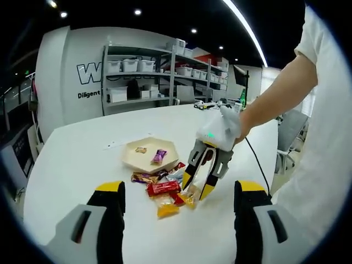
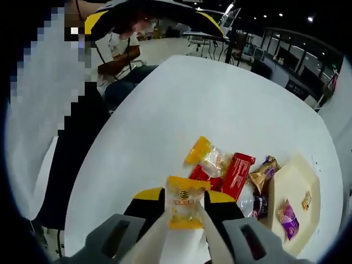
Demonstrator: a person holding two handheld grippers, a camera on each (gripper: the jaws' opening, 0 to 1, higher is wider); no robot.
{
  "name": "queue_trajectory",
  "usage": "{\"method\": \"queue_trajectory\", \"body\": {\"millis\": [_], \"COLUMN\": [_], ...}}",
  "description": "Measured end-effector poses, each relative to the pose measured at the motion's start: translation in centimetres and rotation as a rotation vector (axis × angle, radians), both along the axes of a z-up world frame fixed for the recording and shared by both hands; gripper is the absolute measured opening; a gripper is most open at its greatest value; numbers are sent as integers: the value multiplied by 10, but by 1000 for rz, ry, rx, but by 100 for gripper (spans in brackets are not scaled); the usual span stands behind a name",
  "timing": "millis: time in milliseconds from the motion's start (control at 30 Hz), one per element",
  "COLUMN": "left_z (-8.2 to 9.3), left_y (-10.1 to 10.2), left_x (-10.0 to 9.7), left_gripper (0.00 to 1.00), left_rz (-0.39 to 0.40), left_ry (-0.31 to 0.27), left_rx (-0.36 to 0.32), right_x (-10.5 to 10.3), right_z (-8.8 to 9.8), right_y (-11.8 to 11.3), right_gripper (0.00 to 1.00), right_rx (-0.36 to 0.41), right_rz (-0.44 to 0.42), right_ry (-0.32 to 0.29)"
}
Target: Place the target food into the container with the food tongs after gripping and lifting it, then release it inside without dropping or visibly crushing the food.
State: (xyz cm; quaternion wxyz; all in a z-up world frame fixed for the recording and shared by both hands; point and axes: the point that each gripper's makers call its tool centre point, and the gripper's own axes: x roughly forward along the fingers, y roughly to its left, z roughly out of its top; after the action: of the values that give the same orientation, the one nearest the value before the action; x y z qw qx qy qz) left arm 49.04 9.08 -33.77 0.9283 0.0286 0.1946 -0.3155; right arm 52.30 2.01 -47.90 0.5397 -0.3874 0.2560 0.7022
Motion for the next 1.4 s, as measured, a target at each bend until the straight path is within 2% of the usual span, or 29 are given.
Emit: {"method": "queue_trajectory", "body": {"millis": [433, 833, 1300, 1400], "left_z": [-2, 1, 8, 2], "left_y": [2, -7, -24, -24], "left_x": [2, 5, 12, 12], "left_gripper": [78, 77, 81, 83], "left_rz": [1, -23, -62, -50], "left_ry": [0, -5, -14, 33], "left_rx": [-3, -5, -14, -16], "right_x": [1, 7, 51, 64], "right_z": [2, 12, 54, 65], "right_y": [1, -10, -25, -28], "right_gripper": [19, 18, 18, 19], "right_rx": [8, 15, 39, 40], "right_rz": [-15, -46, -121, -139], "right_ry": [12, 4, -55, -67]}}
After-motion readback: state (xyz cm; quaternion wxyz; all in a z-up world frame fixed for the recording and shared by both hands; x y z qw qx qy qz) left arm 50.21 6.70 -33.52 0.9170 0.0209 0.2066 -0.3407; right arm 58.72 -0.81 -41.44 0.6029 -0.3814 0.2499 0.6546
